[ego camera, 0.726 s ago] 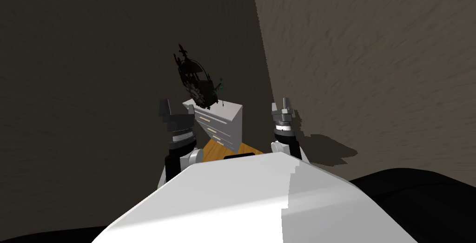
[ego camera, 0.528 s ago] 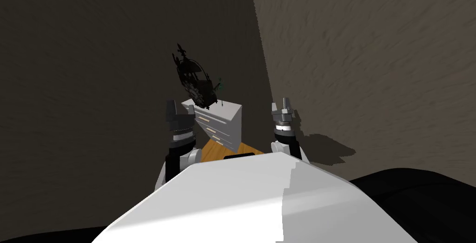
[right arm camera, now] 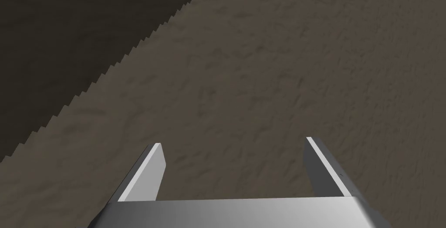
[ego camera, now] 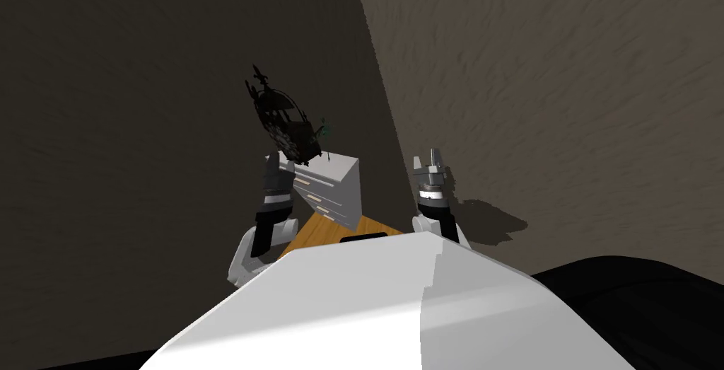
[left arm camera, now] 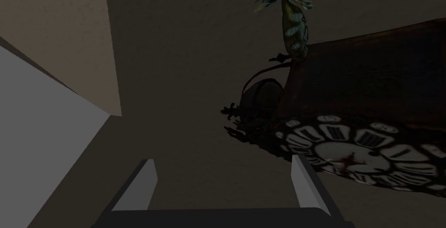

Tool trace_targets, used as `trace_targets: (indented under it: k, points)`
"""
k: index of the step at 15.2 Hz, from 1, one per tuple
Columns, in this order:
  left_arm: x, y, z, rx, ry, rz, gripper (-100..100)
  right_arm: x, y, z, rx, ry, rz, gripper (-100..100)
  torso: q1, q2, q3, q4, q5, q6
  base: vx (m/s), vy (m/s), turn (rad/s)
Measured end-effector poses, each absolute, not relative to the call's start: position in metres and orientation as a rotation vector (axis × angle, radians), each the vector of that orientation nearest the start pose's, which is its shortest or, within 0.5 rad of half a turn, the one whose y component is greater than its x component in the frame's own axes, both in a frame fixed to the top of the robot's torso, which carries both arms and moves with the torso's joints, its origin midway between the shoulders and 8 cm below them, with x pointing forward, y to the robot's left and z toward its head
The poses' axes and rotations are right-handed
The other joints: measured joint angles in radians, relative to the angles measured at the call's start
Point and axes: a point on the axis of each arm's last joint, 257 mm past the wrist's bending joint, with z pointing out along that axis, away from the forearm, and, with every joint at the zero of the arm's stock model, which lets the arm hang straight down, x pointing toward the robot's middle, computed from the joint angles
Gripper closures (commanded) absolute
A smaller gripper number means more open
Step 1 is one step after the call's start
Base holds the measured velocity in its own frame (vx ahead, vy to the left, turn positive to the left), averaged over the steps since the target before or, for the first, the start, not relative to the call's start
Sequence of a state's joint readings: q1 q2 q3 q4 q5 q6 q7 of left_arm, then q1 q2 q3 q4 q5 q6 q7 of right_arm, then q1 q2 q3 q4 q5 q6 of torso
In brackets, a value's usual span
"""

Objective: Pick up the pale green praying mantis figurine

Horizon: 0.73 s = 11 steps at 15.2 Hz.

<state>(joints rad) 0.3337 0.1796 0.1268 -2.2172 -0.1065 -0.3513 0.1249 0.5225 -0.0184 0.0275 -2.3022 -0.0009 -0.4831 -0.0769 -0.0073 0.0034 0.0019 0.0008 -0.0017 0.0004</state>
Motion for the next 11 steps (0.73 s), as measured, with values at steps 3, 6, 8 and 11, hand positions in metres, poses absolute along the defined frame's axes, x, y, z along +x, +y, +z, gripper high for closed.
trace_targets:
  k: [3,6,8,11]
  points:
    - [0.410,0.313,0.025,-0.552,0.826,-1.153,-100,0.342,-0.271,0.023,0.692,0.617,1.392,0,0.000,-0.001,-0.001,0.000,0.000,0.000,-0.026,-0.098,-0.071]
    - [0.426,0.335,0.024,-0.556,0.850,-1.079,-100,0.342,-0.271,0.023,0.692,0.617,1.392,0,0.000,-0.002,-0.001,0.000,0.000,0.000,-0.020,-0.109,-0.084]
    - [0.436,0.352,0.023,-0.559,0.860,-1.027,-100,0.342,-0.271,0.023,0.692,0.617,1.392,0,0.000,-0.002,-0.001,0.000,0.000,0.000,-0.021,-0.098,-0.086]
    - [0.454,0.382,0.029,-0.567,0.867,-0.944,-100,0.342,-0.271,0.023,0.692,0.617,1.392,0,0.000,-0.003,-0.002,-0.001,0.000,0.000,-0.016,-0.105,-0.094]
